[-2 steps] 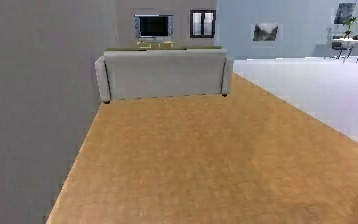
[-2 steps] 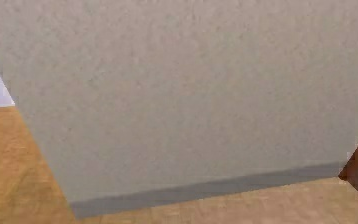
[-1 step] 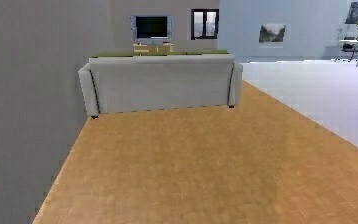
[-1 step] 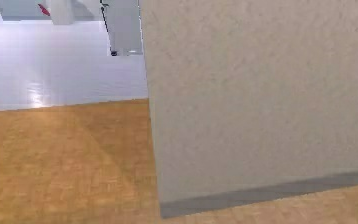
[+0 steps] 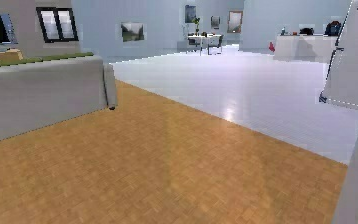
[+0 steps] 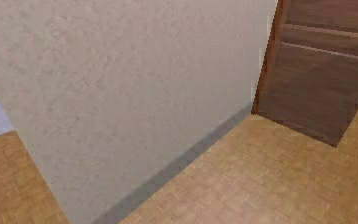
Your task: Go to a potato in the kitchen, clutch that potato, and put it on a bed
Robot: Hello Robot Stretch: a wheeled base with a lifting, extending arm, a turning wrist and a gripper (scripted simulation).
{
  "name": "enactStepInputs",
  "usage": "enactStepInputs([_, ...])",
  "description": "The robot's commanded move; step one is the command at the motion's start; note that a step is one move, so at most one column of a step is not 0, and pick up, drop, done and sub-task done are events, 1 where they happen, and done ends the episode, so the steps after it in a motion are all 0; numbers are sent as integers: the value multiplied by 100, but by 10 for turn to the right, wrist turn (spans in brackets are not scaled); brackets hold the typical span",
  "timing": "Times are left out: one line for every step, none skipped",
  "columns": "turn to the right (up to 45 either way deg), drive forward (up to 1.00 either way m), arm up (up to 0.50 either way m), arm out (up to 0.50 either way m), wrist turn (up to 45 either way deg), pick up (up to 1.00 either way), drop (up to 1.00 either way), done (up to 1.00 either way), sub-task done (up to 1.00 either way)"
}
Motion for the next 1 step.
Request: enactStepInputs([30,0,0,0,0,0,0,0,0])
